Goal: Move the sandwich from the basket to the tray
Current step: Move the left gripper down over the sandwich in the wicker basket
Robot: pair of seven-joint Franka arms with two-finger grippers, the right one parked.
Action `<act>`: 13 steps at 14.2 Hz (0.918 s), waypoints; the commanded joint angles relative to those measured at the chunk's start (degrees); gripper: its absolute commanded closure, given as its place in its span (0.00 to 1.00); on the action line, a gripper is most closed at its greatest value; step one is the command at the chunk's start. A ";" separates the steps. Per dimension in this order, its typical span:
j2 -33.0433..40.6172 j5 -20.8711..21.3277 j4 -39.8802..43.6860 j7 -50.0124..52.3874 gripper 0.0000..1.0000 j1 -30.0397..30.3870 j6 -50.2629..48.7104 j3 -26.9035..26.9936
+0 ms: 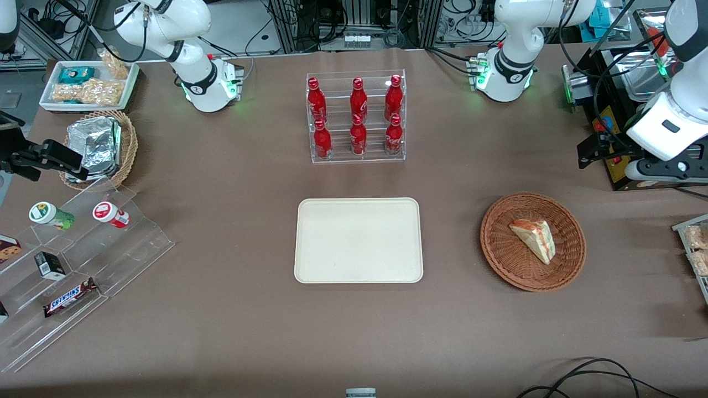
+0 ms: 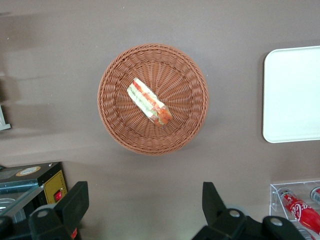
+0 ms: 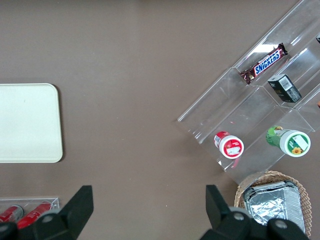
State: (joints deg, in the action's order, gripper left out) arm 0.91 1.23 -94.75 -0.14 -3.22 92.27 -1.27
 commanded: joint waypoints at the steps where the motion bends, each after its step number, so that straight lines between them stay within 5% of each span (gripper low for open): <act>1: -2.14 -0.62 2.99 -0.21 0.00 -0.29 -1.21 0.30; 8: -2.23 -0.62 2.20 -0.64 0.00 -0.29 -5.94 0.30; 13: -4.69 -0.18 -4.02 -0.12 0.00 0.14 1.83 0.39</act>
State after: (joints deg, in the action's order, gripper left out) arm -2.52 1.17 -95.79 -0.14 -3.18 89.92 -1.14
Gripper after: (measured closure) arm 0.000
